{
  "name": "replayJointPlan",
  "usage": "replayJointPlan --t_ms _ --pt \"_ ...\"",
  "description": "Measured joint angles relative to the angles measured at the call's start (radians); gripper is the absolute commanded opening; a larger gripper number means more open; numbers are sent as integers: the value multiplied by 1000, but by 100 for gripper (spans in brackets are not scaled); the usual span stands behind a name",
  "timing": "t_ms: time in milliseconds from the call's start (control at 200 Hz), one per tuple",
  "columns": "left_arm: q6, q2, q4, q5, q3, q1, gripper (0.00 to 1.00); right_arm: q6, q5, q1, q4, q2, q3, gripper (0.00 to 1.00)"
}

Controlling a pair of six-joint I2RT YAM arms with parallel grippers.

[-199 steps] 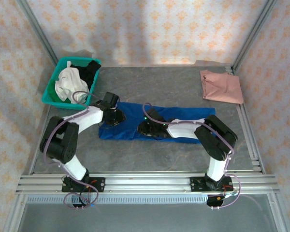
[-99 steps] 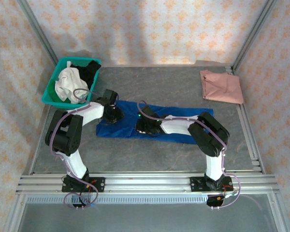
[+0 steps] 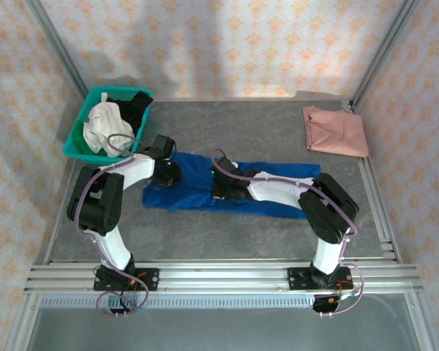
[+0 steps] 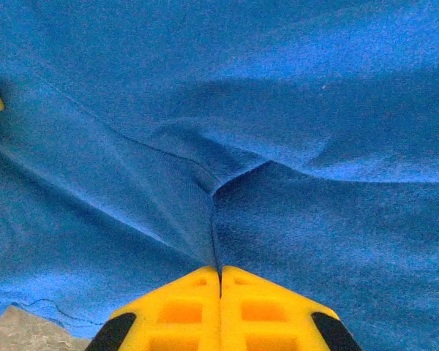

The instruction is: Fold and stack the t-shirts

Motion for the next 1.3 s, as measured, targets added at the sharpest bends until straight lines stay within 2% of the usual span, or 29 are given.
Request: replayJointPlan --t_ms 55,150,280,405,520,651,801,946,1151,1301 --pt "5 0 -2 -2 0 0 37 -7 -5 0 -7 0 0 0" --pt "14 -4 -12 -11 0 0 37 -16 -14 0 -24 0 0 16" --pt "18 -27 -47 -53 -6 5 38 -45 19 1 -95 0 0 31" --pt "29 -87 -103 -108 -9 -7 49 -71 72 0 -145 -50 -1 41" --pt "34 -161 -138 -159 -10 -67 54 -89 150 -28 -164 -142 0 42" --pt "40 -196 -137 -167 -37 -112 55 -104 212 -171 -156 -164 0 43" --pt "39 -139 -109 -164 -84 -57 52 -111 263 -366 -158 -65 10 44" --pt "29 -127 -67 -157 -140 7 50 -106 274 -485 -174 26 20 45" --pt "0 -184 9 -154 -217 18 46 -96 258 -585 -189 43 19 45" --pt "-14 -238 -50 -159 -223 4 58 -98 241 -596 -186 37 14 46"
